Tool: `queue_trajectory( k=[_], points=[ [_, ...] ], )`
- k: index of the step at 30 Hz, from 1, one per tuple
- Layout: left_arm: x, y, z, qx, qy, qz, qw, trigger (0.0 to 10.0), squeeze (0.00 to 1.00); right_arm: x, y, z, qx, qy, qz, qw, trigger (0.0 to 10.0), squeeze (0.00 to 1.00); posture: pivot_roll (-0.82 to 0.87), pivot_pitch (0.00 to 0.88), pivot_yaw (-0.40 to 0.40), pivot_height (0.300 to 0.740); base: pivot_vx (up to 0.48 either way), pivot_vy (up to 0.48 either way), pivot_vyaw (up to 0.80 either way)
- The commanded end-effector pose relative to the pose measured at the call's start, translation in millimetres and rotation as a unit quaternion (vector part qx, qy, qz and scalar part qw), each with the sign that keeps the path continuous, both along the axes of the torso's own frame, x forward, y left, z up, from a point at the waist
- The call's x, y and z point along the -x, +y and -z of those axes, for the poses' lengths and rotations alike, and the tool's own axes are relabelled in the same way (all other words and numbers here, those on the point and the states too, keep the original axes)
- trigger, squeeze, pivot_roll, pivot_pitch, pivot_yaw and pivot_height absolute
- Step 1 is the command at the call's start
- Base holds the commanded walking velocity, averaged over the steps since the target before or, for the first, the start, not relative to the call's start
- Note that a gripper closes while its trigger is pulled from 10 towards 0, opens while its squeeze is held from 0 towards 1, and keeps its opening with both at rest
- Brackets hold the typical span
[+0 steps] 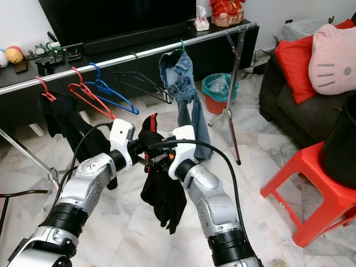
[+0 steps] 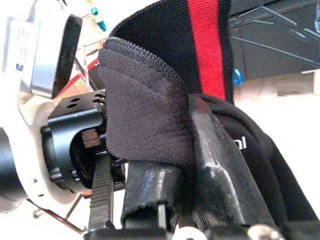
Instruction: Hang hanger
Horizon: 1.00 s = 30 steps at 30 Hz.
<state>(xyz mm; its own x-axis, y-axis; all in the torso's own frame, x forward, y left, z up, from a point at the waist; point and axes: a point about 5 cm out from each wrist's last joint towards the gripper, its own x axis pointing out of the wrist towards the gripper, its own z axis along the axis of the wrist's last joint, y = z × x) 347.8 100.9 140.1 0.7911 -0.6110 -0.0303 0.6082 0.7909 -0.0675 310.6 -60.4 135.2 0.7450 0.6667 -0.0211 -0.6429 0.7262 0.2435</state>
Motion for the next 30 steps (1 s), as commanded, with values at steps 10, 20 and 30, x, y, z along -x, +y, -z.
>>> queue_trajectory(
  k=[10,20,30],
  points=[
    [-3.5,10.5,-7.4,-0.071,-0.045,-0.017,0.996,0.0,0.00,-1.6,-8.0,6.4,0.040,-0.013,0.012,0.999,10.0,1.00,0.10,0.034,0.112,0.740,0.000,0.000,0.00],
    [-1.8,5.8,-7.9,-0.088,-0.054,-0.008,0.995,0.0,0.00,0.1,-9.8,15.3,0.052,-0.002,0.001,0.999,10.0,1.00,0.11,0.039,0.111,0.740,0.000,0.000,0.00],
    [-1.2,4.4,-6.6,-0.093,-0.050,0.002,0.994,0.0,0.00,7.0,-14.6,6.7,0.038,-0.032,-0.047,0.998,10.0,1.00,0.11,0.039,0.114,0.740,0.000,0.000,0.00]
  ],
)
